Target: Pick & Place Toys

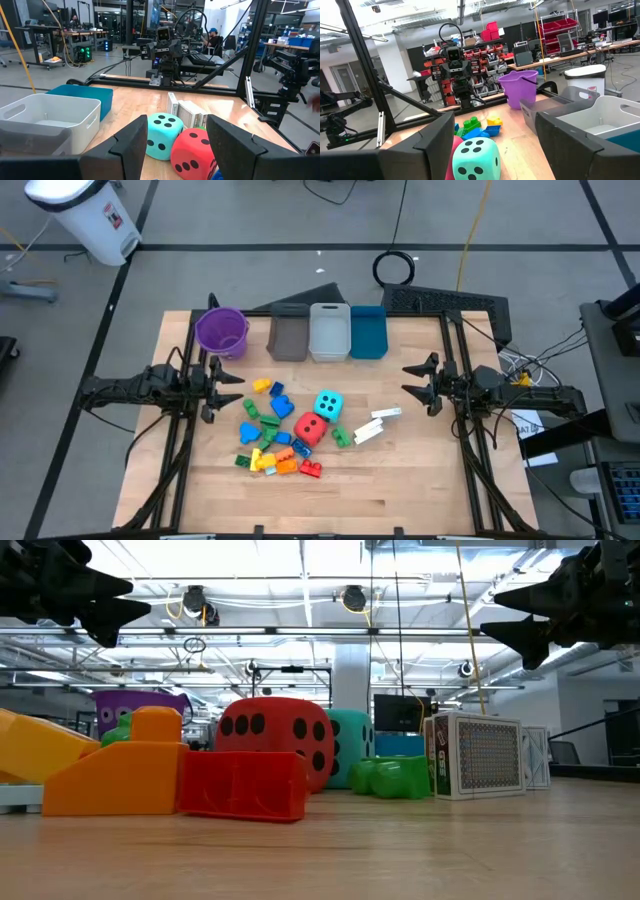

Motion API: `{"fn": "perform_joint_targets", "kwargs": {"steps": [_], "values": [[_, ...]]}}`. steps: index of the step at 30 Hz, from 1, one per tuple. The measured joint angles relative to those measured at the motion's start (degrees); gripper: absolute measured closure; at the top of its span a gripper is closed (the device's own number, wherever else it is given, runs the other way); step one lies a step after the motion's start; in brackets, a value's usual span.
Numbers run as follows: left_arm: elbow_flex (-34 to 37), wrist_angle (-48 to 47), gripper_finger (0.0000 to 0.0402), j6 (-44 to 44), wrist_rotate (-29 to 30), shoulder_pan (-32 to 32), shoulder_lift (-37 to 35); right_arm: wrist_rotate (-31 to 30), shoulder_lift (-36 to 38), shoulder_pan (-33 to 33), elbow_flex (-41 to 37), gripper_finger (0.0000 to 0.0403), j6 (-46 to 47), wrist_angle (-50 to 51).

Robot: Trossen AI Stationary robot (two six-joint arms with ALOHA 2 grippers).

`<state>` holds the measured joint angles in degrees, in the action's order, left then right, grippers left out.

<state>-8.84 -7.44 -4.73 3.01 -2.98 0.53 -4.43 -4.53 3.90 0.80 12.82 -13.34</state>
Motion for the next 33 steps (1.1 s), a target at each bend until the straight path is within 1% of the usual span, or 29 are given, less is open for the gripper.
{"fn": "perform_joint_targets", "kwargs": {"steps": [13,17,24,29,33], "values": [[-0.02,-0.02,0.0192,0.00,-0.02,0.00,0.00,0.00,0.00,0.00,-0.01,0.0151,-0.18,-0.47],[-0.01,-0.02,0.0192,0.00,-0.02,0.00,-0.01,0.00,0.02,0.00,-0.02,0.0151,-4.35,-3.42],[-0.02,-0.02,0.0192,0.00,-0.01,0.02,-0.02,0.00,0.02,0.02,-0.02,0.0151,-2.73,-4.60],[-0.02,-0.02,0.0192,0.00,0.00,0.02,-0.02,-0.14,0.02,0.15,-0.01,0.0151,-7.11,-6.60],[0.00,-0.02,0.0192,0.00,0.00,0.00,0.00,-0.04,0.02,0.13,-0.02,0.0151,-7.45,-7.43]]}}
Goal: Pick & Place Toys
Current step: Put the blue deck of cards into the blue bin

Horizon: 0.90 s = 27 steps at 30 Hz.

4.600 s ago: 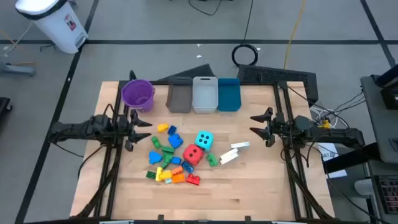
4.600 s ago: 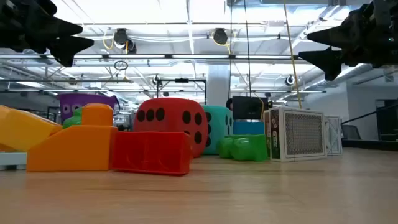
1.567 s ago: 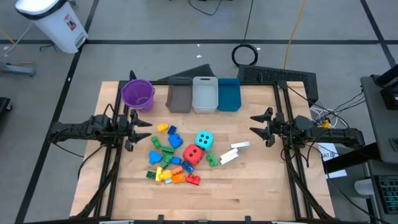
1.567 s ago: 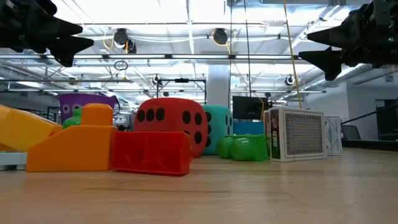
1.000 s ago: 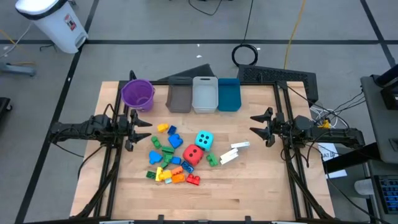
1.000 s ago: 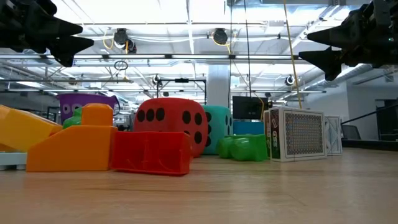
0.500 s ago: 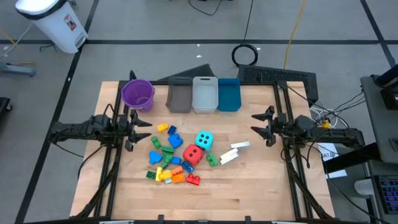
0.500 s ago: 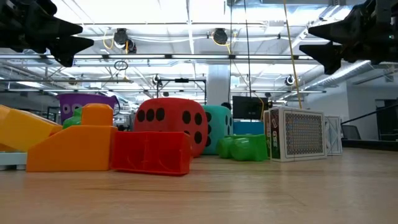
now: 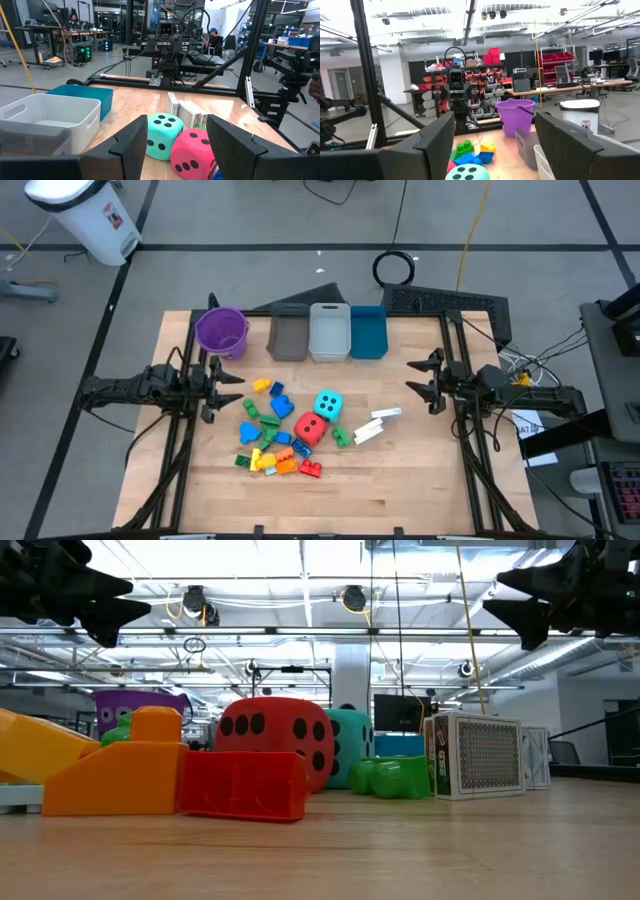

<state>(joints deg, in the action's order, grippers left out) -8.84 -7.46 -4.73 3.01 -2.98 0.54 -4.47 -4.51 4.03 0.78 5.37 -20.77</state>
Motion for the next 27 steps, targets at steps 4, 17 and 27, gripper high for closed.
{"fn": "perform_joint_targets", "kwargs": {"steps": [4,17,27], "values": [[-0.02,0.02,0.0192,0.00,0.00,0.01,0.00,-1.57,0.00,0.02,0.00,0.0151,-3.00,-0.15],[0.00,0.02,0.0192,0.00,0.00,0.02,-0.02,-1.33,-12.93,-1.34,11.21,0.0109,-5.88,6.03],[-0.01,0.31,0.0192,0.00,-0.02,0.00,0.10,4.63,-38.19,-6.73,18.34,0.0073,-8.60,21.97]]}}
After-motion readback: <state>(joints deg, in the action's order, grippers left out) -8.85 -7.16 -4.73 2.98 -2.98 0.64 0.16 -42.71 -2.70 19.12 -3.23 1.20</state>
